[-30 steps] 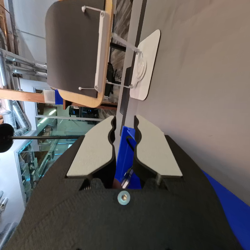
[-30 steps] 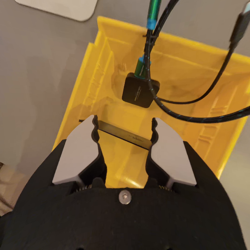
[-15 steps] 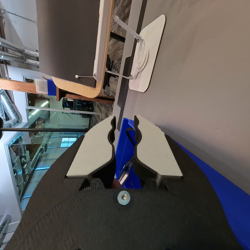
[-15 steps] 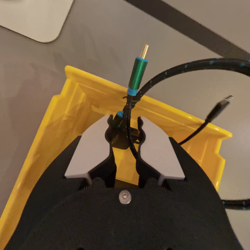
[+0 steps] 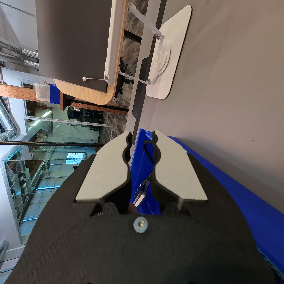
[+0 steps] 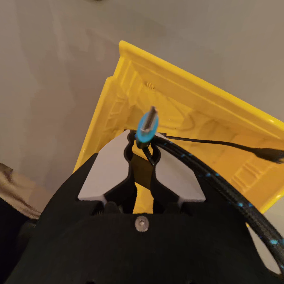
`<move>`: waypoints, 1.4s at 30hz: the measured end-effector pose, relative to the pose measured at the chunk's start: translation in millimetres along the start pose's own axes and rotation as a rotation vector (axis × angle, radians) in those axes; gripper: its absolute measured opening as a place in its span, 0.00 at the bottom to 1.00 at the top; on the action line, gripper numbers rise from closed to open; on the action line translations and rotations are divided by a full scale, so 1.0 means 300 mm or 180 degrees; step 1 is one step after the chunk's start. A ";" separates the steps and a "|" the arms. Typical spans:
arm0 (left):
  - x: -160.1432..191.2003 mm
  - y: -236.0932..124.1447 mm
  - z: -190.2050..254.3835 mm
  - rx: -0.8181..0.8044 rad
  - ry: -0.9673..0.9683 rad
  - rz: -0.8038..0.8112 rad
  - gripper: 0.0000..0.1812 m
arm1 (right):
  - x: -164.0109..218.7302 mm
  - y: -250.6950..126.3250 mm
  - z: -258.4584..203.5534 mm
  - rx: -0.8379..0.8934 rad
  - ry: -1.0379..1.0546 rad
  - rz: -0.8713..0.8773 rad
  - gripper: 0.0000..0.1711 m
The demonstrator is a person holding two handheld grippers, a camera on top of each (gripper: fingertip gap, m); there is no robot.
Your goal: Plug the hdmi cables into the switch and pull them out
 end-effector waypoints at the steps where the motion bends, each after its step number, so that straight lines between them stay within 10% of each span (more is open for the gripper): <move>1: -0.001 -0.002 0.001 0.0004 0.0010 -0.0005 0.14 | 0.000 0.007 -0.001 -0.0032 0.0011 -0.0107 0.12; 12: 0.007 0.006 0.011 0.0079 0.0017 -0.0044 0.14 | -0.024 0.153 0.047 -0.0148 0.0078 -0.0638 0.13; 18: 0.038 0.010 0.000 0.0133 -0.0080 -0.0093 0.15 | 0.000 0.101 0.044 0.0137 -0.0042 -0.0498 0.40; 30: 0.224 -0.055 -0.125 0.0391 -0.0514 -0.0320 0.20 | 0.111 -0.240 -0.251 0.0101 -0.0584 0.0944 0.34; 42: 0.379 -0.068 -0.019 0.1432 -0.0532 -0.0386 0.26 | 0.194 -0.097 -0.558 -0.0534 -0.1002 0.1337 0.27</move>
Point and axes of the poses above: each gripper's, where its closed fingertips meet, y out along the fingers, x out of its underside, z = x × y across the jaws, the point moved 8 cm from there along -y, back along the fingers, and after that the axes turned 12 degrees about y, right-handed, at the moved point
